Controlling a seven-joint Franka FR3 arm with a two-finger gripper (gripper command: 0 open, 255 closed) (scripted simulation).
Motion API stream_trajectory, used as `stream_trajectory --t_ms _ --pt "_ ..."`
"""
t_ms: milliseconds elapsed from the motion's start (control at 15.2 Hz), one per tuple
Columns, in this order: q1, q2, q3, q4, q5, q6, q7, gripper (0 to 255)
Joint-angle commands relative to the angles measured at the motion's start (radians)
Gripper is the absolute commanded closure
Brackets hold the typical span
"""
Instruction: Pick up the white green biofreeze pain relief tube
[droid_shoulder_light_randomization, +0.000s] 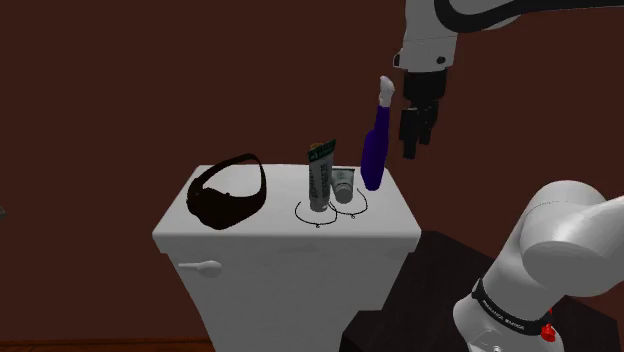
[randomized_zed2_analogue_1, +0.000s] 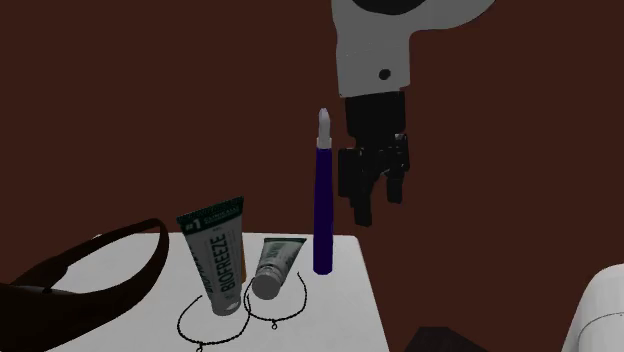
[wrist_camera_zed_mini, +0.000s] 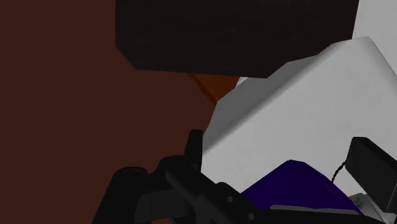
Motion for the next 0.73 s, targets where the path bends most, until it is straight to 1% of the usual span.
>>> stream_trajectory --t_ms 0,330,462,660 --pt "0.0 0.0 0.0 0.0 0.0 0.0 0.0 0" --pt "-0.056 0.114 0.159 0.034 0.095 0.095 0.372 0" --pt "-0.083 0.177 0.218 0.063 0.118 0.134 0.519 0" --pt "-0.128 0.284 0.298 0.121 0.132 0.192 0.738 0"
